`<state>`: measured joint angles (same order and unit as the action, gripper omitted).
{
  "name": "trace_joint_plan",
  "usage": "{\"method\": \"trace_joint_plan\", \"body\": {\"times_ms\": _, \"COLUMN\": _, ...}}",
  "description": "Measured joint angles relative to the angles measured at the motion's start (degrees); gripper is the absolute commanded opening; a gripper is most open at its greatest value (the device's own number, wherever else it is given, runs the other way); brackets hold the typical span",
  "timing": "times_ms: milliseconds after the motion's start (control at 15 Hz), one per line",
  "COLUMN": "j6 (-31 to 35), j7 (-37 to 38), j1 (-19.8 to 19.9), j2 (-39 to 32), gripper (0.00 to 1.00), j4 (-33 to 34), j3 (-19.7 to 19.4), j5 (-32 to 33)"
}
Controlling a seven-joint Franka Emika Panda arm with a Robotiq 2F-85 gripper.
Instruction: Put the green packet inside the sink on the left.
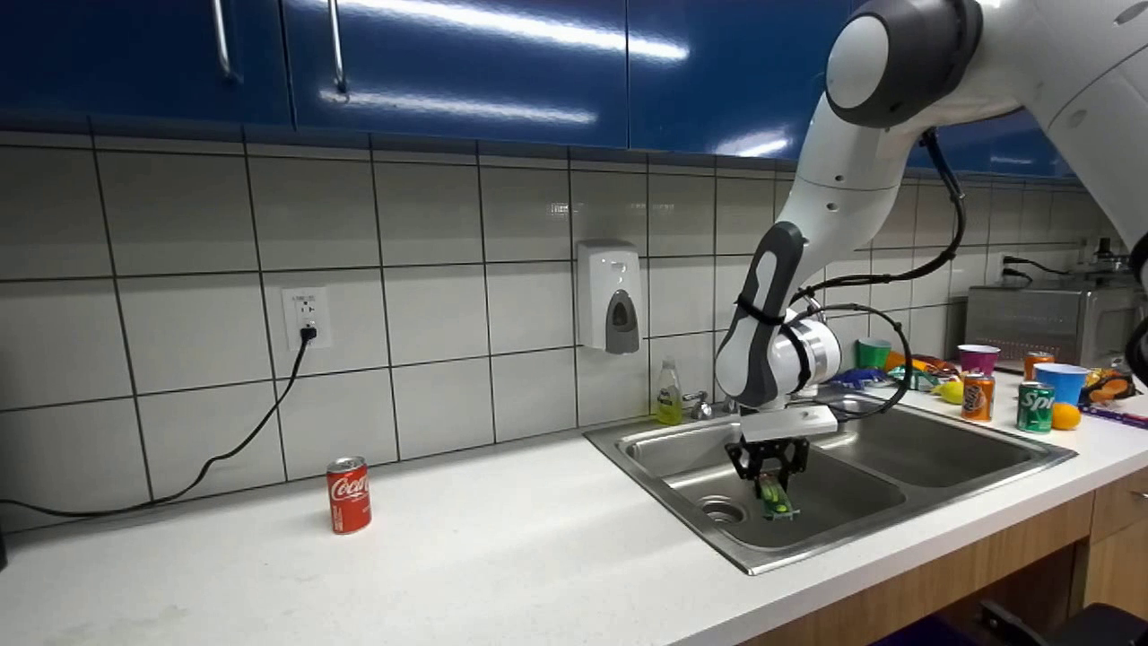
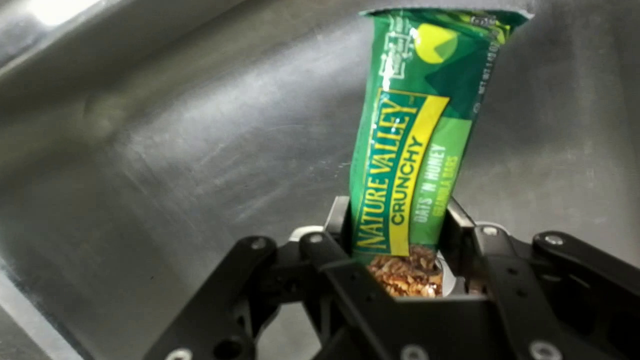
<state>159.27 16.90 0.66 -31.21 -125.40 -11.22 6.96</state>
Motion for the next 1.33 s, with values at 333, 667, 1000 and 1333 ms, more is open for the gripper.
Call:
{"method": "trace_joint_plan", "body": {"times_ms": 333, "j6": 0.27, "j7": -1.41, "j1": 0.04, "j2": -4.09, "gripper": 0.20, "j4": 3.82, "j3": 0.05, "j5": -1.66}}
{"method": "trace_joint_plan", "body": {"times_ms": 667, "j6": 0.49, "j7": -2.83, "j1": 0.92, "j2": -7.88, "gripper": 0.20, "j4": 6.75, "j3": 0.21, "j5": -3.40}}
{"method": "trace_joint_plan", "body": {"times_ms": 1000, "j6": 0.66, "j7": -4.26, "j1": 2.09, "j2": -11.51, "gripper": 0.20, "j4": 9.52, "j3": 0.36, "j5": -4.56}}
{"method": "trace_joint_plan", "body": {"times_ms": 1333, "j6": 0.66, "j7": -4.86, "j1": 2.82, "j2": -14.62, "gripper": 0.20, "j4": 12.13, "j3": 0.81, "j5": -5.10}}
